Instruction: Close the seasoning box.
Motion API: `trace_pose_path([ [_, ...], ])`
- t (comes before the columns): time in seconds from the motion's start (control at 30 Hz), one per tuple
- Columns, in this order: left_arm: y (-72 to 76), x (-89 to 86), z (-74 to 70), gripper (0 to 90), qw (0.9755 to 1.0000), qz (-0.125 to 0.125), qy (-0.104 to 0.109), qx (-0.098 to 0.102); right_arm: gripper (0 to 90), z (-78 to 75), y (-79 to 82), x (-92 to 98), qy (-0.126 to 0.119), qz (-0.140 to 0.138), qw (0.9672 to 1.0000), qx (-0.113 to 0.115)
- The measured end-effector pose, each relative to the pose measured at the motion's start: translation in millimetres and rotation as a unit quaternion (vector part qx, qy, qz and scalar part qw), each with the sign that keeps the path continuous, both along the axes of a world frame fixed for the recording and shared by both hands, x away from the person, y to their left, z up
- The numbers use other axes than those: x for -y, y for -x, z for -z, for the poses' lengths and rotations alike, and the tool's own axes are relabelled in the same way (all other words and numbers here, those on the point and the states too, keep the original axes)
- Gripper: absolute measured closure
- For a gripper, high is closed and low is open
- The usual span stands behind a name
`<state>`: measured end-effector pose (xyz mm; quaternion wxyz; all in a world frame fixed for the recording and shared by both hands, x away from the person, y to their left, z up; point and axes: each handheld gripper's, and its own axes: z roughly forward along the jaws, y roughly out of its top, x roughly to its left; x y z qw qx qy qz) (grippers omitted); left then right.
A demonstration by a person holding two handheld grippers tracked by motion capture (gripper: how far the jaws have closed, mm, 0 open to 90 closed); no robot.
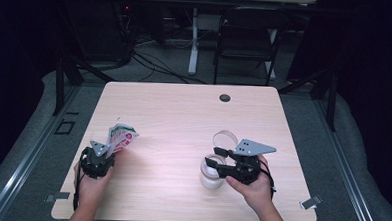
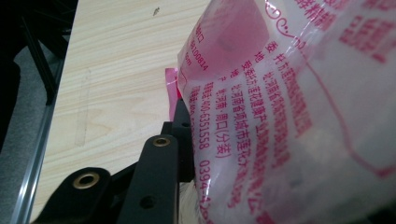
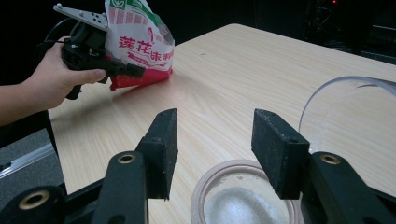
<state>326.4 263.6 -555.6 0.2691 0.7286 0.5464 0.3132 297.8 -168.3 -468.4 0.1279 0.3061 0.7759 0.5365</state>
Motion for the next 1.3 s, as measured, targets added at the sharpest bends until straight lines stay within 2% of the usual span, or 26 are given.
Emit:
trace_pose_path([
  [0.17, 0.0, -0.9, 0.4, 64.8, 0.9999, -0.001, 0.010, 0.005, 51.1, 0.8, -0.3, 0.2, 0.000, 0.000, 1.0000, -0.002],
  [0.27, -0.7, -0.5, 1.5, 51.5, 1.0000, -0.004, 0.005, 0.006, 51.1, 0.7, -0.3, 0.5, -0.002, -0.001, 1.0000, -0.001],
  [0.3, -1.3, -0.1, 2.5, 47.8, 0.9999, -0.001, 0.012, 0.003, 51.2, 0.7, -0.2, 0.4, -0.002, 0.001, 1.0000, 0.000],
  [0.43, -1.2, 2.6, 2.3, 35.8, 0.9999, 0.001, 0.011, 0.006, 50.7, 0.9, -0.3, 0.5, -0.002, 0.003, 1.0000, 0.000],
  [0.57, 0.5, 4.8, 0.1, 31.6, 0.9997, 0.011, 0.021, 0.011, 50.2, 2.0, -1.2, 1.8, -0.003, 0.009, 1.0000, -0.001],
  [0.73, 2.6, 6.0, -1.8, 31.2, 0.9992, 0.025, 0.028, 0.012, 49.6, 2.3, -1.5, 2.5, -0.002, 0.010, 0.9999, -0.001],
  [0.77, 4.5, 6.9, -3.6, 31.0, 0.9985, 0.032, 0.040, 0.018, 49.2, 2.2, -1.4, 2.7, -0.002, 0.011, 0.9999, 0.000],
  [0.8, 5.6, 7.6, -4.9, 30.8, 0.9983, 0.034, 0.042, 0.021, 49.1, 2.2, -1.4, 2.8, -0.004, 0.011, 0.9999, -0.001],
  [1.03, 11.1, 13.2, -10.6, 30.1, 0.9969, 0.051, 0.045, 0.038, 48.8, 2.2, -1.6, 2.9, -0.005, 0.013, 0.9999, -0.001],
  [1.13, 14.7, 17.2, -14.1, 30.1, 0.9957, 0.068, 0.048, 0.041, 48.5, 1.5, -1.3, 3.2, -0.004, 0.013, 0.9999, 0.001],
  [1.17, 17.8, 21.4, -17.1, 30.1, 0.9941, 0.082, 0.054, 0.047, 48.5, 1.3, -1.3, 3.9, -0.004, 0.015, 0.9999, 0.002],
  [1.2, 17.8, 21.4, -17.1, 30.1, 0.9941, 0.082, 0.054, 0.047, 48.5, 1.3, -1.3, 3.9, -0.004, 0.015, 0.9999, 0.002],
  [1.3, 22.0, 30.8, -20.4, 30.0, 0.9914, 0.109, 0.050, 0.053, 48.5, 1.1, -1.6, 5.0, -0.006, 0.016, 0.9999, 0.001],
])
